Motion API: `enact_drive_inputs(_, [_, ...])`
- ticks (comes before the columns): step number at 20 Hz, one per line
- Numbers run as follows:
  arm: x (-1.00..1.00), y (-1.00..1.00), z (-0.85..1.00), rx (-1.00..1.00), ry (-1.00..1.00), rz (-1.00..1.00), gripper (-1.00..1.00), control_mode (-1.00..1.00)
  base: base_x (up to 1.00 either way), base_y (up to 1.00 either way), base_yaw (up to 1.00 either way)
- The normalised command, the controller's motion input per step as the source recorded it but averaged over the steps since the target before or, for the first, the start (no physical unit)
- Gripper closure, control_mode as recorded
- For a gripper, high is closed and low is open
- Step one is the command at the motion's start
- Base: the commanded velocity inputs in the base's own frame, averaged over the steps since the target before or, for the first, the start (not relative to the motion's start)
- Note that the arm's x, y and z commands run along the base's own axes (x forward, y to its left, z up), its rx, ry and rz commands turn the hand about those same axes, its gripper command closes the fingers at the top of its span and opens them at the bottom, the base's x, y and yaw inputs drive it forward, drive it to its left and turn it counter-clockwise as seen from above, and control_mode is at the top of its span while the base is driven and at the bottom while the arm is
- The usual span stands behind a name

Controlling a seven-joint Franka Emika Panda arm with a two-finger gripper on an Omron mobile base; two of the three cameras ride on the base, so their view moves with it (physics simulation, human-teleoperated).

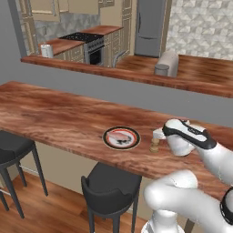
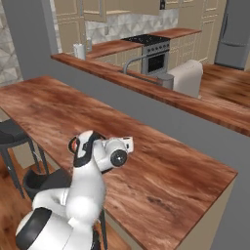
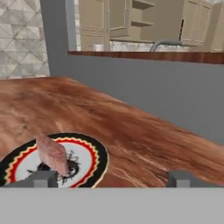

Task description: Retrieve the shaker from the cabinet and place it next the steak on a plate on the dining table.

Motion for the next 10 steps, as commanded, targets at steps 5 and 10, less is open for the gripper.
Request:
enact_drive_inputs(5, [-0.83,0.1,0.57,-0.05,-0.31,0.04,-1.0,-1.0,0.0,0.0,0.0])
enact_drive_inputs(10, [-0.95,0.33,0.76,-0.16,-0.06,0.17,-1.0,-1.0,0.0,0.0,0.0])
